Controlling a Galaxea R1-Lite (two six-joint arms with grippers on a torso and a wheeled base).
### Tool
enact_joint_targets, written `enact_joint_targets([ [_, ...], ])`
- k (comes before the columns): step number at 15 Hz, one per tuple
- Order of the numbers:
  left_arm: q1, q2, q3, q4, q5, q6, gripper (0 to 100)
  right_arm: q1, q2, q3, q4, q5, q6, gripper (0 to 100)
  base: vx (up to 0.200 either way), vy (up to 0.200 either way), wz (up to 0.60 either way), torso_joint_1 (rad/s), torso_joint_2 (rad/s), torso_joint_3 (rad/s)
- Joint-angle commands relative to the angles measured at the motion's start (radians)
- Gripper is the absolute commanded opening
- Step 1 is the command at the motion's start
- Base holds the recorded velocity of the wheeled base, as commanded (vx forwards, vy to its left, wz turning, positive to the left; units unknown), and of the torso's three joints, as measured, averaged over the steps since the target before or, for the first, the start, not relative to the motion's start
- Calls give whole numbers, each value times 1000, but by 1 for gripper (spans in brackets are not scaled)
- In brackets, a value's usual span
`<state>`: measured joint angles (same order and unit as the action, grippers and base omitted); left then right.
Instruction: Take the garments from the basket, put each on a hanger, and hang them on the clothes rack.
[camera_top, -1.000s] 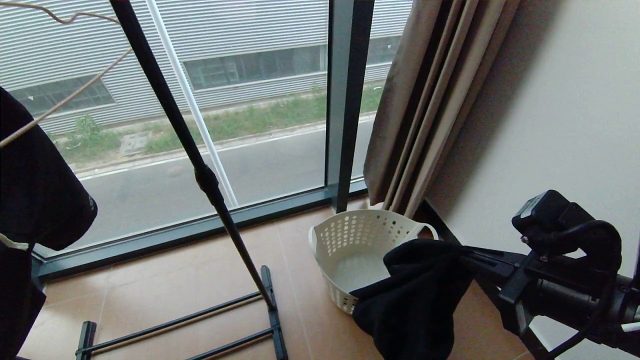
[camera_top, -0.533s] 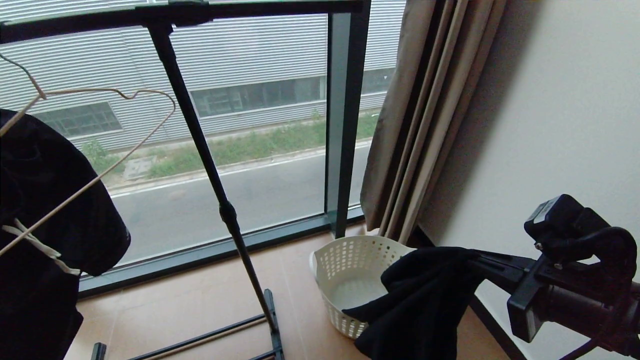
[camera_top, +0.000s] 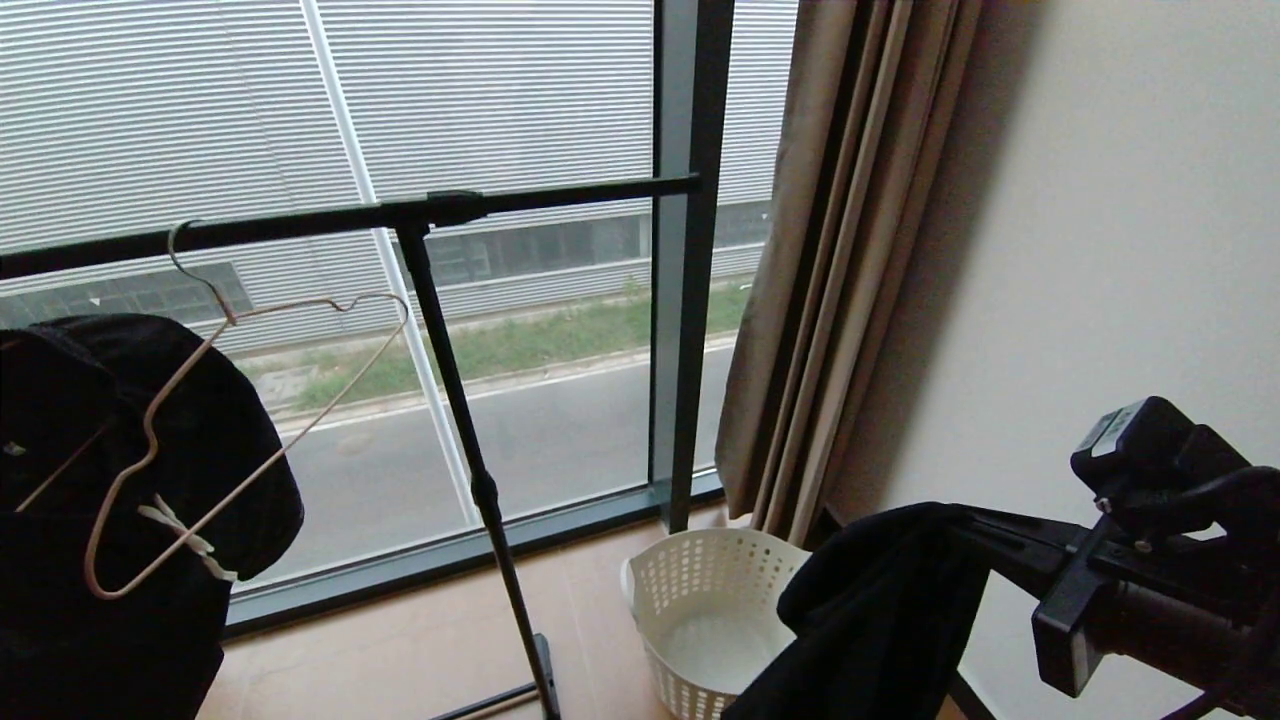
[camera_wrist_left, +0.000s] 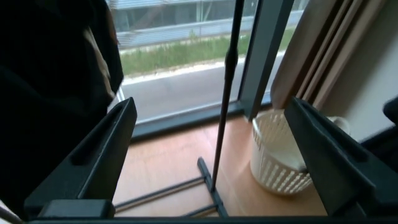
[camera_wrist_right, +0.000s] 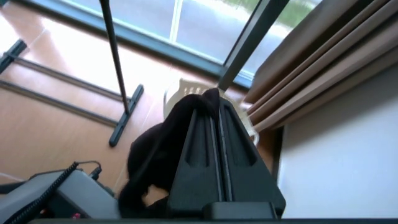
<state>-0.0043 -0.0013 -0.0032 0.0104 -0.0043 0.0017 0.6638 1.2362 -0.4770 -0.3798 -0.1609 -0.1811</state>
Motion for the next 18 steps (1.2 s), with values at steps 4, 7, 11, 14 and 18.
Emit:
enact_joint_targets([
  [4, 0, 1, 0, 0, 0, 1, 100, 0, -3, 6, -2, 1, -1, 0, 0, 0, 0, 223, -499, -78],
  [7, 0, 1, 0, -1, 0, 0, 100, 0, -23, 15, -1, 0, -31, 0, 0, 0, 0, 102, -238, -66],
  [11, 0, 1, 0, 0, 0, 3, 100, -4, -70, 37, -2, 1, -44, 0, 0, 0, 150, 1, 1, 2],
  [14, 0, 1, 0, 0, -2, 3, 100, -4, -72, 40, -2, 1, -44, 0, 0, 0, 600, -1, -1, 7],
  [18, 0, 1, 0, 0, -2, 1, 100, -4, -72, 41, -2, 1, -44, 0, 0, 0, 600, 5, 0, 0],
])
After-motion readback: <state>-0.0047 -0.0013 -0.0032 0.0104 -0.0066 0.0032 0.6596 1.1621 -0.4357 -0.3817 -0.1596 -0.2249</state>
